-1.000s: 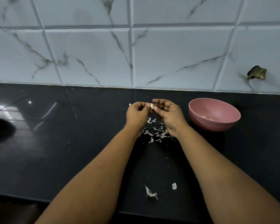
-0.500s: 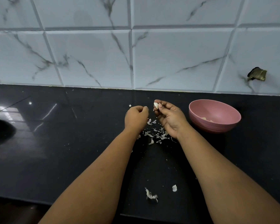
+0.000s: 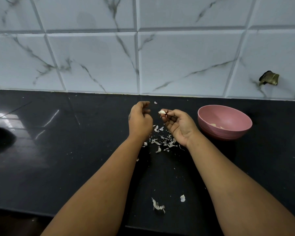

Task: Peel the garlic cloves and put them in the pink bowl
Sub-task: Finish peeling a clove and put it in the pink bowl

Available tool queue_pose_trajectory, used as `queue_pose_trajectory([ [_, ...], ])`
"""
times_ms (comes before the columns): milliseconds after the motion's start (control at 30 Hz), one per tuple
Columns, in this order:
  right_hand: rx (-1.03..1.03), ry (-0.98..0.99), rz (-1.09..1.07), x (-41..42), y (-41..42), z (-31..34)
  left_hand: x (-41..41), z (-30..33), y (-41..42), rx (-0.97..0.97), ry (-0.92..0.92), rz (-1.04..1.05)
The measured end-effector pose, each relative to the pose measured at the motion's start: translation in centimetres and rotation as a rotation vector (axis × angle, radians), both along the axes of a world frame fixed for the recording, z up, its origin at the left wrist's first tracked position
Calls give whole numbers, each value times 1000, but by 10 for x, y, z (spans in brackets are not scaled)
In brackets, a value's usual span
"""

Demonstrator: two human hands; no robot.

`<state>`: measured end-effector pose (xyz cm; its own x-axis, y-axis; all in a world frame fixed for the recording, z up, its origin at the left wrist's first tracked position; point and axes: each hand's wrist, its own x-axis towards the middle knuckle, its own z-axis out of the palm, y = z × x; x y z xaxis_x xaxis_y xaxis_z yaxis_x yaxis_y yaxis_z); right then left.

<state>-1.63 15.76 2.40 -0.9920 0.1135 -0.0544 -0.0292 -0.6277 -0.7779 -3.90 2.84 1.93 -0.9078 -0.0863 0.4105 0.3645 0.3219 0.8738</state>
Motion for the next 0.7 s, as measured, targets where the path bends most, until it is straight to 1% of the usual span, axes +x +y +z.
queue_pose_trajectory([
  [200, 93, 78, 30, 2, -1, -2, 2, -2, 1, -22, 111, -80],
  [300, 132, 93, -3, 1, 0, -5, 2, -4, 2, -93, 127, -75],
  [467, 313, 90, -59, 1, 1, -10, 4, -4, 4, -262, 142, -108],
  [533, 362, 92, -65, 1, 1, -11, 3, -5, 4, -334, 167, -88],
  [600, 381, 89, -69, 1, 2, -11, 2, -6, 4, -393, 190, -66],
  [700, 379, 87, -72, 1, 2, -12, 1, -8, 5, -434, 209, -48],
])
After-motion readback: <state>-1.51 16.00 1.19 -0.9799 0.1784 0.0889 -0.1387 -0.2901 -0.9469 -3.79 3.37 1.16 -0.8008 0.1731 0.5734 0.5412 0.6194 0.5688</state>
